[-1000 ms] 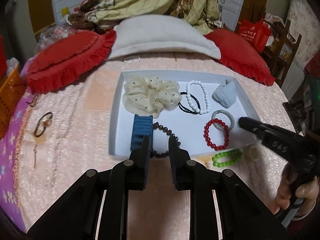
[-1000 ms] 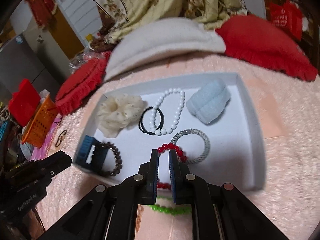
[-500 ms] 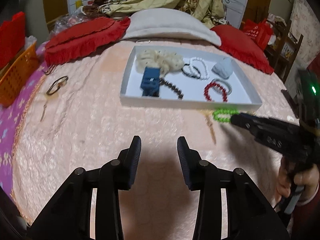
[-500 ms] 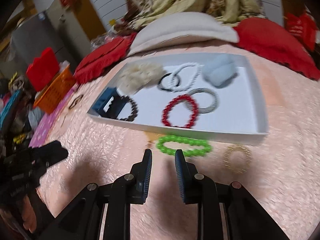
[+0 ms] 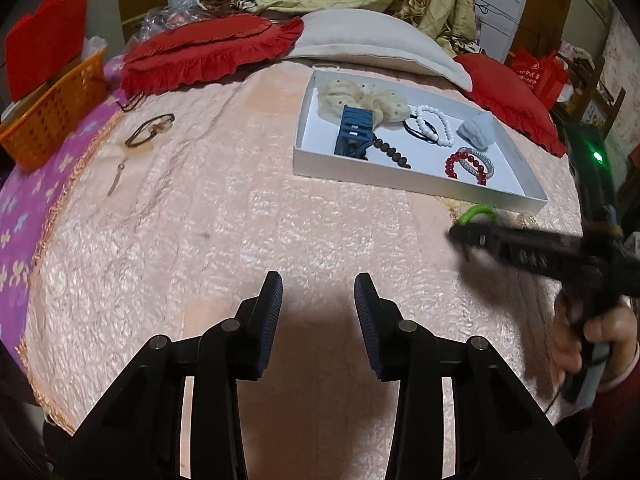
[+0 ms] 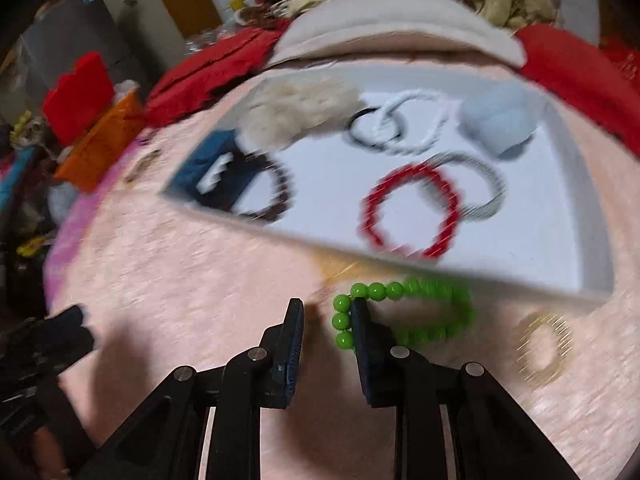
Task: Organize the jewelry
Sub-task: 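Grasp the green bead bracelet with the left gripper while the right grasps the gold spiral hair tie, then lift and hold the green bracelet with the left gripper while the right holds the spiral tie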
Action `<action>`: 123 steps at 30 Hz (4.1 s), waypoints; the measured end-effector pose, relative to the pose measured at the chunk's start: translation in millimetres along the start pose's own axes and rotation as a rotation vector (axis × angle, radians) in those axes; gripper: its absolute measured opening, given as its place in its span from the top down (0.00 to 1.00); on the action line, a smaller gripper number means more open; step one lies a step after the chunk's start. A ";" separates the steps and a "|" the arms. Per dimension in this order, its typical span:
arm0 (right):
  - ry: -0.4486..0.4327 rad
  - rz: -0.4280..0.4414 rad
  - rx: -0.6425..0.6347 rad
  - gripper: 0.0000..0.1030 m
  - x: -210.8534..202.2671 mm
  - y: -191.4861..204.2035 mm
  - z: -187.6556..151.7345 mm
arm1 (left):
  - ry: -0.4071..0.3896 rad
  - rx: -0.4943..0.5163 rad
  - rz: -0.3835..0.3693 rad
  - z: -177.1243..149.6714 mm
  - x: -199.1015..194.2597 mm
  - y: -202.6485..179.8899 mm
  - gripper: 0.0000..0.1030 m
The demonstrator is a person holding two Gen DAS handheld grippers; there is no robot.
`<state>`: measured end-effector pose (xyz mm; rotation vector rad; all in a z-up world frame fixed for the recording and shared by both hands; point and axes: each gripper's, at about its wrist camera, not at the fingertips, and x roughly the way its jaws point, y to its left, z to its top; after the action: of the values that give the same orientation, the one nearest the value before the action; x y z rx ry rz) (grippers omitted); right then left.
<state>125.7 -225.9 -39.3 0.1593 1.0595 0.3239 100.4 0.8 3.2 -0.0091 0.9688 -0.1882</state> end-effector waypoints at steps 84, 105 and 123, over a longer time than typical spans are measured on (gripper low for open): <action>-0.268 -0.084 0.168 0.91 -121.3 -11.6 -63.5 | -0.094 0.047 -0.215 17.3 -84.4 -23.6 0.92; -0.301 -0.057 0.210 0.91 -128.3 -28.7 -39.5 | -0.158 0.234 -0.106 68.0 -73.6 -79.7 0.92; -0.294 -0.066 0.197 0.91 -136.9 -4.8 -66.8 | -0.155 0.219 0.123 23.8 -76.2 -58.6 0.92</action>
<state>6.8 -278.2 40.5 0.3378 0.8021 0.1305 68.8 -46.2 84.4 0.2334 0.7877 -0.1764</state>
